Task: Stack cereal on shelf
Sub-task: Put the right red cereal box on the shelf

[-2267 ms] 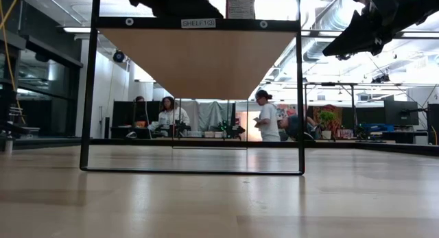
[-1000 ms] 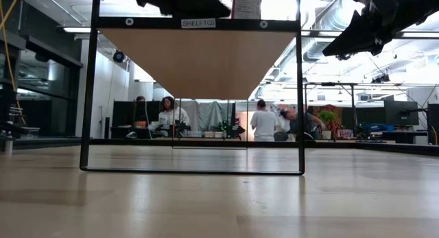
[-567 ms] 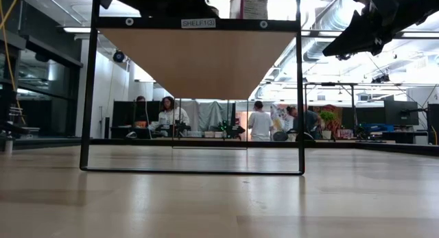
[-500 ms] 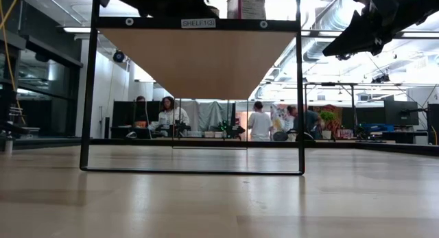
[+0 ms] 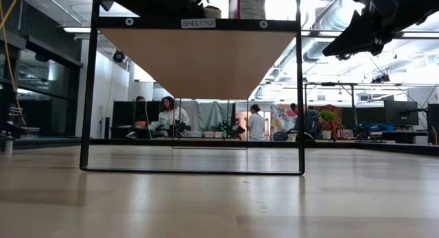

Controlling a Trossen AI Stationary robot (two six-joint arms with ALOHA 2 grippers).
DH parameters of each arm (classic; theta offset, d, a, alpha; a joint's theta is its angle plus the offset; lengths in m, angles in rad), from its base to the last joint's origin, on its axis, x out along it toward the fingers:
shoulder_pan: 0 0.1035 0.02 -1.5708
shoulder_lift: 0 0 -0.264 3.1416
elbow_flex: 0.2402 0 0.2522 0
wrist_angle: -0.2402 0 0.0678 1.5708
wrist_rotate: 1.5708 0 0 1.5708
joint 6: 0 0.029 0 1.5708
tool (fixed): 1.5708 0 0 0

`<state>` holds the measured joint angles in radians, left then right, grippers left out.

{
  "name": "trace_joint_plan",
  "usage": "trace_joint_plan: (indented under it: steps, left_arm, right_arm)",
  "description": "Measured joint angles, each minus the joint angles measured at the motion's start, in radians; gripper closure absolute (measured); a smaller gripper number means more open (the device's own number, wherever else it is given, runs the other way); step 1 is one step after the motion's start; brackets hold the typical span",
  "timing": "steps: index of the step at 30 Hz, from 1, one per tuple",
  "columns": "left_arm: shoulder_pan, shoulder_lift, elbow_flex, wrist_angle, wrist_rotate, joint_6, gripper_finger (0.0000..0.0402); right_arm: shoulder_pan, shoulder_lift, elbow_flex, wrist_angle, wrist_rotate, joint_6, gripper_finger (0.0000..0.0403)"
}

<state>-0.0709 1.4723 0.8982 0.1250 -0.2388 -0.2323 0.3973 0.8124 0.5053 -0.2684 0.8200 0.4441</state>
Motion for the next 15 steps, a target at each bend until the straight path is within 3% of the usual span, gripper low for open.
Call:
trace_joint_plan:
  steps: [15]
  left_arm:
    - [0.004, -0.012, -0.001, 0.001, 0.027, -0.001, 0.0402]
  right_arm:
    - [0.0, 0.0, 0.0, 0.0, 0.0, 0.0, 0.0403]
